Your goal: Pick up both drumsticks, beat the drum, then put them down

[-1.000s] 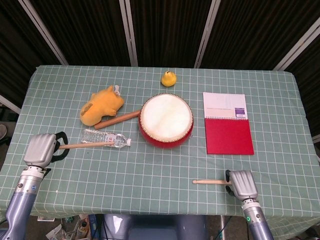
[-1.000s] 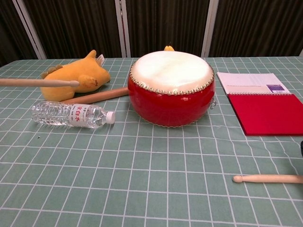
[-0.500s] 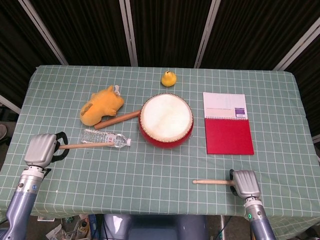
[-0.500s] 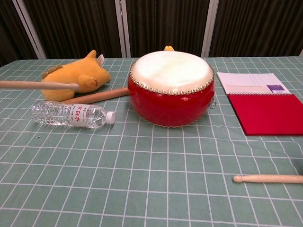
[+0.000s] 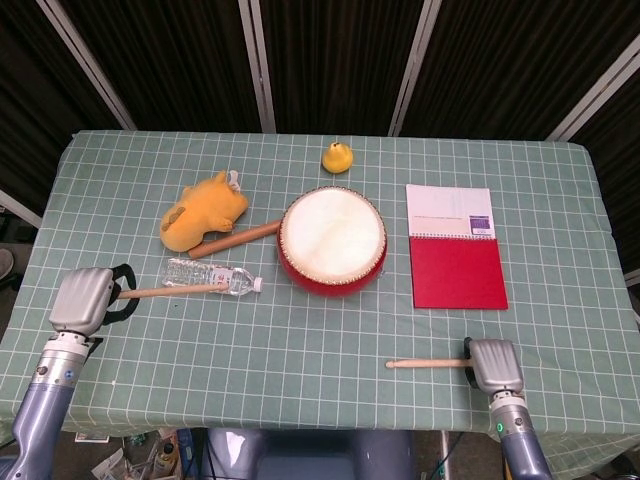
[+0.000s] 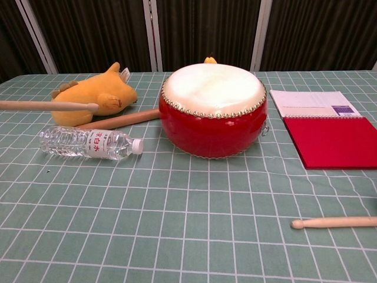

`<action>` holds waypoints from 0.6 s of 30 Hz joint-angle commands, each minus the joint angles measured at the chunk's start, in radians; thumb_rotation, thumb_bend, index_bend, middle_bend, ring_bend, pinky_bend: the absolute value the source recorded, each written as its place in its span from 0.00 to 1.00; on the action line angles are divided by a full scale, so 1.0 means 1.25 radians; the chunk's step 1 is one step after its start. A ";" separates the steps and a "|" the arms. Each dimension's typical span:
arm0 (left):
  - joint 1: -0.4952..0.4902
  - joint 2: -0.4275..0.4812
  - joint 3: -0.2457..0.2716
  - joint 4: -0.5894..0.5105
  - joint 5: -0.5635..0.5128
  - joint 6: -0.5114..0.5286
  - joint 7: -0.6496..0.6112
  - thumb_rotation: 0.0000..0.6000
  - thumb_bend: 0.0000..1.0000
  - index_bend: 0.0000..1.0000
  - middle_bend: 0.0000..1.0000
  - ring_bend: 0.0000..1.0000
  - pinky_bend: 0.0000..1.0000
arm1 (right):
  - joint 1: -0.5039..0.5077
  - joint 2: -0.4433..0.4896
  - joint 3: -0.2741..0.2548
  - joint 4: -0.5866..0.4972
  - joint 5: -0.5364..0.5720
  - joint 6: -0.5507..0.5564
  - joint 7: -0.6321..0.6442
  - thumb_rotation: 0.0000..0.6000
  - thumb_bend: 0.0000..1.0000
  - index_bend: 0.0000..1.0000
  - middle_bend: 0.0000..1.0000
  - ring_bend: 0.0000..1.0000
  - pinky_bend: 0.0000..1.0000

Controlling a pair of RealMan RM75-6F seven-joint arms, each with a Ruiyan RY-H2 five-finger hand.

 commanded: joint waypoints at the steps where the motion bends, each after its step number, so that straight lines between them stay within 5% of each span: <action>1: 0.000 0.000 0.000 0.001 -0.001 -0.001 0.000 1.00 0.47 0.77 1.00 1.00 1.00 | 0.003 -0.003 -0.003 0.007 0.009 -0.003 -0.004 1.00 0.45 0.51 1.00 1.00 1.00; 13: 0.000 0.003 -0.001 -0.002 -0.002 0.000 -0.004 1.00 0.47 0.77 1.00 1.00 1.00 | 0.007 0.015 -0.007 -0.024 0.023 0.002 0.005 1.00 0.55 0.97 1.00 1.00 1.00; 18: 0.000 0.006 -0.002 -0.006 0.000 0.002 -0.007 1.00 0.47 0.77 1.00 1.00 1.00 | 0.004 0.068 -0.001 -0.100 -0.019 0.026 0.044 1.00 0.57 1.00 1.00 1.00 1.00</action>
